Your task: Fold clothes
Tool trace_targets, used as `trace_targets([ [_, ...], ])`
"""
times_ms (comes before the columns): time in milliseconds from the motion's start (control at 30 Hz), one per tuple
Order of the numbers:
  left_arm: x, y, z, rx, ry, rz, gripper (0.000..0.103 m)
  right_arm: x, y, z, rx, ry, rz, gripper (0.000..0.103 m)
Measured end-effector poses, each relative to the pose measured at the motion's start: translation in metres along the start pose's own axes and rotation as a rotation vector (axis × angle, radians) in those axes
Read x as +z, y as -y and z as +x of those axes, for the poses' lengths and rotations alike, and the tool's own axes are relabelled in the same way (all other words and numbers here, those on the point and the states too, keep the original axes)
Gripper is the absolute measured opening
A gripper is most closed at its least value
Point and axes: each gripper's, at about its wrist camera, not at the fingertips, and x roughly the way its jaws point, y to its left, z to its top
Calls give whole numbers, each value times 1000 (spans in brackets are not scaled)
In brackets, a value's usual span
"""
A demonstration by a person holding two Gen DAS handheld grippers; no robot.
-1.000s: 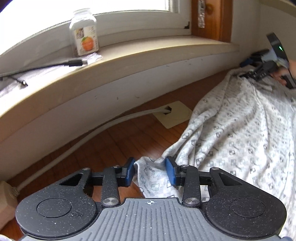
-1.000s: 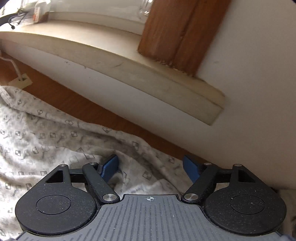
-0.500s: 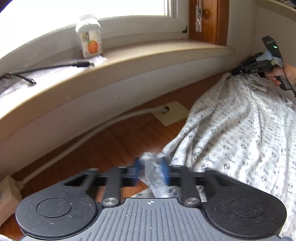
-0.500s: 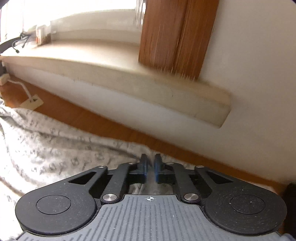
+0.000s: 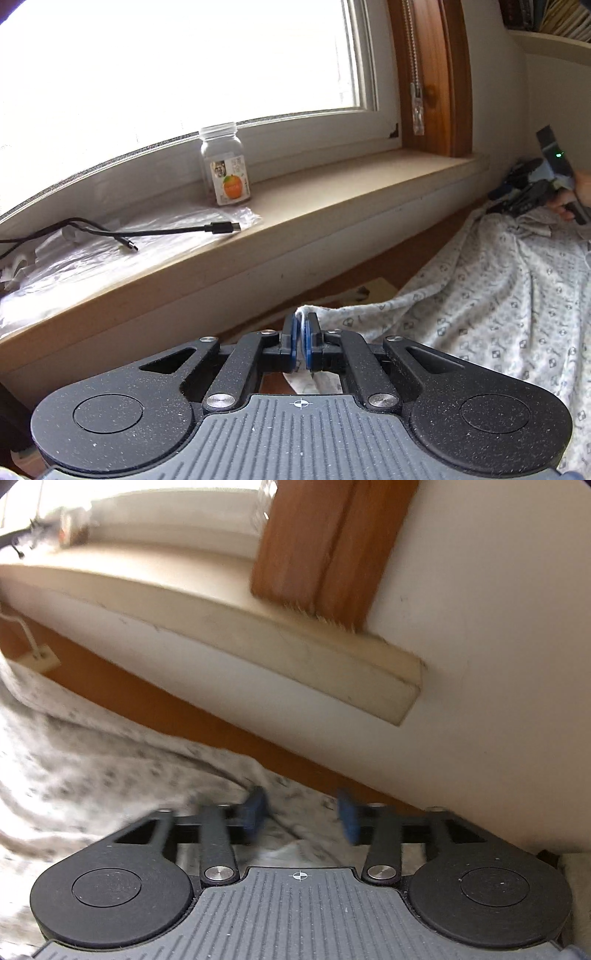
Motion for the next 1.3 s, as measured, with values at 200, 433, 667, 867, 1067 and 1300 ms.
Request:
trace_targets([
  [200, 1, -8, -3, 24, 22, -31, 4, 3, 9, -2, 99, 28, 23, 57],
  [433, 4, -10, -7, 47, 53, -39, 4, 5, 7, 13, 129, -7, 50, 46],
  [667, 12, -10, -6, 111, 89, -43, 4, 3, -3, -21, 56, 114, 54, 3],
  [867, 20, -9, -8, 181, 145, -48, 4, 5, -10, -71, -129, 269, -6, 3],
  [1067, 24, -9, -6, 247, 193, -71, 4, 27, -18, -75, -265, 305, -79, 3],
  [1300, 10, -24, -15, 296, 181, -89, 4, 25, -51, -71, -233, 307, -147, 3],
])
